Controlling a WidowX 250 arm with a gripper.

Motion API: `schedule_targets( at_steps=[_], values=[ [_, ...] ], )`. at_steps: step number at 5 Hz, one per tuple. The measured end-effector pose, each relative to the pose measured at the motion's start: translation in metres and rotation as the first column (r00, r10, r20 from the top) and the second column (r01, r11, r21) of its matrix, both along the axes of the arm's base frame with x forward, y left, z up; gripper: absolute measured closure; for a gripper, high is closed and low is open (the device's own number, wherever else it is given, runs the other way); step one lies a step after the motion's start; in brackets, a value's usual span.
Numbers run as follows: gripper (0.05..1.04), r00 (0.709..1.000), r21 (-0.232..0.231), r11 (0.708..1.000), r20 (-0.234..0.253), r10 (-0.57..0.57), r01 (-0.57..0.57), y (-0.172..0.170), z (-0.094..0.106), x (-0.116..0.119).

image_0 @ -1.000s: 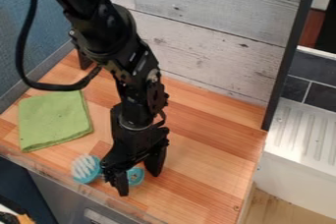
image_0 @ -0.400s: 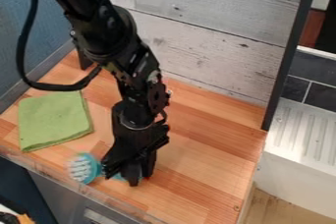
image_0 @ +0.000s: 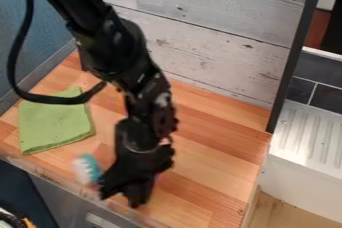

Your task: Move the blue brush to the center of the table

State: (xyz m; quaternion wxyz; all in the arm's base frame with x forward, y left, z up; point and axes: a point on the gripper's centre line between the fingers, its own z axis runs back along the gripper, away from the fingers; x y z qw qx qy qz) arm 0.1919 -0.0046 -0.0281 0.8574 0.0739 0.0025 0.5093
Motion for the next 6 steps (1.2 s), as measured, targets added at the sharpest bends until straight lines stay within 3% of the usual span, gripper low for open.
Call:
schedule_targets(
  at_steps=[2, 3, 4, 5, 6],
  values=[
    [0.995, 0.986, 0.029, 0.986, 0.022, -0.164, 0.163, -0.021, 0.026, -0.004],
    [0.995, 0.967, -0.057, 0.966, 0.035, -0.251, 0.253, -0.035, 0.037, -0.001],
    [0.995, 0.94, -0.159, 0.927, 0.043, -0.338, 0.341, -0.056, 0.047, 0.002],
    [0.995, 0.917, -0.208, 0.894, 0.046, -0.395, 0.396, -0.078, 0.048, 0.001],
    [0.995, 0.901, -0.266, 0.868, 0.001, -0.434, 0.419, -0.089, 0.037, -0.004]
  ],
)
